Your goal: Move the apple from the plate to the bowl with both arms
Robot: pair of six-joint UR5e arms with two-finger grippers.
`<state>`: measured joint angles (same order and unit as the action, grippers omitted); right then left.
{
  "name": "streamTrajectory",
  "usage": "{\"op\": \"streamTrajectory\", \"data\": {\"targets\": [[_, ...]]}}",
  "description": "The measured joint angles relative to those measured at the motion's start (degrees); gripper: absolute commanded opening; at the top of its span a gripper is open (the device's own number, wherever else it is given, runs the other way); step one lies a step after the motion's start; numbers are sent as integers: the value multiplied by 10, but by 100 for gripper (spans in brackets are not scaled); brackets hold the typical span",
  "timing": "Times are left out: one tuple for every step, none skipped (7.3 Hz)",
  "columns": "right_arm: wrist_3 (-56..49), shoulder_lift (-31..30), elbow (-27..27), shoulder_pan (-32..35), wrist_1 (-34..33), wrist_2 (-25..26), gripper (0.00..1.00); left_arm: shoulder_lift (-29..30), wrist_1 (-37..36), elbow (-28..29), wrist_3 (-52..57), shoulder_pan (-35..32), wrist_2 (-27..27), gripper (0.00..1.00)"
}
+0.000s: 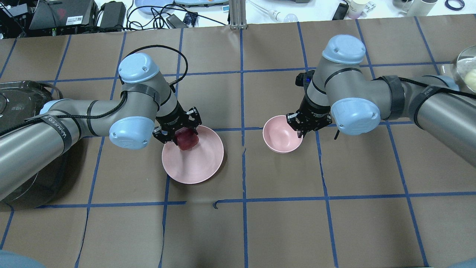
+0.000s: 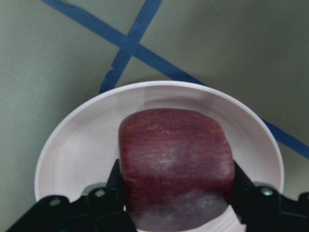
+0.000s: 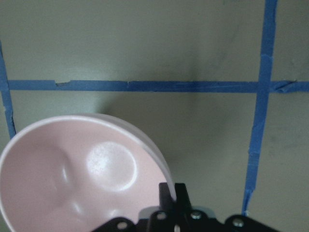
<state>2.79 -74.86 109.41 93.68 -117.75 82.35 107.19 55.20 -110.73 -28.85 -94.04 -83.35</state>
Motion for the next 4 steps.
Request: {"op": "streamTrajectory", "data": {"targets": [[5,3,2,5,0,-1,0,-6,2,4,20,-2,12,7],[7,5,6,7,0,-1,18,-10,5,9,29,-6,30,7],[8,8,12,8,0,0,99,-11,6,19,34,-15,46,4],[8,10,16,8,-1,1,100,-9,7,36,34,-32,55,4]]}}
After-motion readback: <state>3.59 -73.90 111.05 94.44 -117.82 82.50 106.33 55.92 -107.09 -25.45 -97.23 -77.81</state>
